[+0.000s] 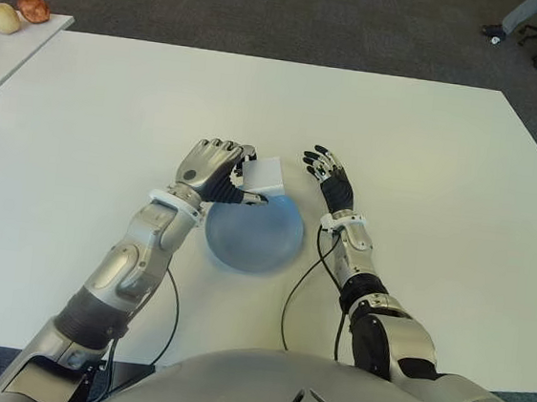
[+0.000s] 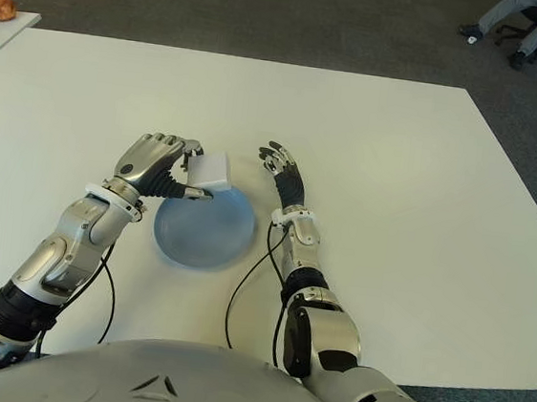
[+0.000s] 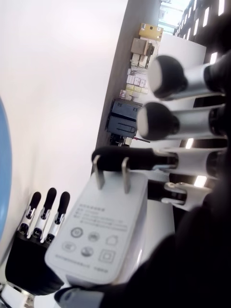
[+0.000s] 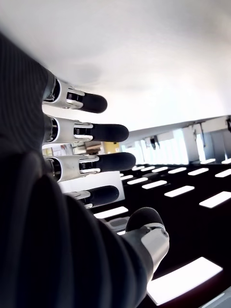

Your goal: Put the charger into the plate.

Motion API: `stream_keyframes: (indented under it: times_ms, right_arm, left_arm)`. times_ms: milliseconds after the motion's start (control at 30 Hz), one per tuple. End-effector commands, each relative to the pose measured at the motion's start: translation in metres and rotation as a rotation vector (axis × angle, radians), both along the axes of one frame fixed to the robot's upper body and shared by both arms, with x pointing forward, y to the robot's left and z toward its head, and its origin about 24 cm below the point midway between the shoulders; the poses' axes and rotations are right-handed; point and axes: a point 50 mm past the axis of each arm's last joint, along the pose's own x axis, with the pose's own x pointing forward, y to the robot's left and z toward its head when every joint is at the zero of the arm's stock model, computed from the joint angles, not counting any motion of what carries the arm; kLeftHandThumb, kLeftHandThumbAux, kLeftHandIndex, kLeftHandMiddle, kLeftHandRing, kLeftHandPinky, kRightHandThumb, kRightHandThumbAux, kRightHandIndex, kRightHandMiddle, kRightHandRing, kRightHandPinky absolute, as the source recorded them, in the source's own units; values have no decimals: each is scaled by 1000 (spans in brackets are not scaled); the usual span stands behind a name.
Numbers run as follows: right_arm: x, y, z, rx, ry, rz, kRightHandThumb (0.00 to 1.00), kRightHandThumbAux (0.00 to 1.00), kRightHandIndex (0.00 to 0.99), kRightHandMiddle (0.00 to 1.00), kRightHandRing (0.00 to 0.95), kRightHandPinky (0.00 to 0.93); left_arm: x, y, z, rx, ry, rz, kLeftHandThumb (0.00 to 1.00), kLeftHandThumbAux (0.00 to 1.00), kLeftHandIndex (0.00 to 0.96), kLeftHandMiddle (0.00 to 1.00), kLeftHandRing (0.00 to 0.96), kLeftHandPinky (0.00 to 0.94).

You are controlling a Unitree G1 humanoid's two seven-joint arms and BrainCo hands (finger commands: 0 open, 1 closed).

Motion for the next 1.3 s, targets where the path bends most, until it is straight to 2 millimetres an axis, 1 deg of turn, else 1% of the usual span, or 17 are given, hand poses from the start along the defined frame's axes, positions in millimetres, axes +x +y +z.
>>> stream_keyframes:
  times_ms: [33, 100, 167, 200, 233, 267, 300, 333, 367, 400, 433, 533, 633, 767, 1033, 1300]
  right_arm:
    - [-27, 1, -35, 41, 194, -18, 0, 534, 152, 248, 198, 157]
    - [-27, 1, -35, 45, 195, -20, 0, 534, 150, 242, 194, 154]
    - [-27, 1, -35, 51, 198, -25, 0, 534, 148, 236, 190, 152]
    - [-27, 1, -35, 54, 199, -27, 0, 535, 147, 231, 187, 158]
    - [-27, 1, -35, 57, 200, -28, 0, 535, 146, 228, 185, 162]
    - [-27, 1, -35, 59, 200, -29, 0, 536, 145, 226, 184, 164]
    - [-27, 1, -35, 60, 200, -30, 0, 538, 144, 224, 183, 168]
    - [-27, 1, -35, 61, 200, -30, 0, 539, 143, 222, 182, 171]
    - [-27, 1, -35, 62, 200, -31, 0, 540, 142, 221, 182, 172]
    - [-27, 1, -35, 63, 200, -32, 0, 542, 141, 220, 182, 174]
    - [-27, 1, -35, 64, 199, -33, 0, 543, 140, 219, 182, 175]
    - [-26, 1, -35, 66, 199, -36, 0, 547, 135, 224, 188, 180]
    - [-26, 1, -34, 67, 197, -37, 0, 551, 131, 233, 197, 183]
    - [-26, 1, -34, 70, 193, -40, 0, 554, 123, 242, 203, 167]
    - [-26, 1, -34, 65, 190, -42, 0, 549, 114, 263, 213, 135]
    - [-26, 1, -34, 57, 191, -45, 0, 552, 110, 287, 226, 125]
  left_arm:
    - [-2, 0, -8, 41, 11, -21, 750, 697, 443, 873, 867, 859]
    - [-3, -2, -10, 53, 6, -35, 749, 697, 443, 868, 862, 850]
    - [-3, -2, -12, 84, -11, -85, 744, 696, 443, 856, 849, 834]
    - [-3, -2, -12, 99, -16, -108, 728, 695, 437, 739, 723, 712]
    - [-4, -1, -13, 125, -11, -137, 717, 694, 433, 662, 640, 632]
    - [-5, 0, -14, 142, -5, -154, 649, 635, 390, 553, 527, 525]
    - [-5, 0, -14, 150, -1, -163, 547, 550, 325, 394, 362, 365]
    - [-6, 2, -15, 165, 13, -176, 481, 496, 283, 292, 257, 262]
    - [-9, 4, -15, 177, 31, -188, 450, 466, 239, 233, 205, 210]
    - [-10, 5, -15, 186, 43, -197, 399, 418, 167, 149, 131, 134]
    - [-13, 7, -13, 201, 68, -210, 366, 387, 120, 95, 84, 85]
    - [-18, 9, -5, 226, 115, -238, 291, 304, 39, 31, 27, 28]
    - [-17, 9, 3, 231, 136, -251, 249, 249, 12, 10, 8, 9]
    - [-16, 9, 7, 230, 153, -262, 217, 206, 2, 1, 1, 1]
    - [-15, 9, 10, 232, 149, -269, 194, 191, 0, 0, 0, 0]
    - [-15, 8, 11, 237, 130, -275, 170, 215, 0, 0, 0, 0]
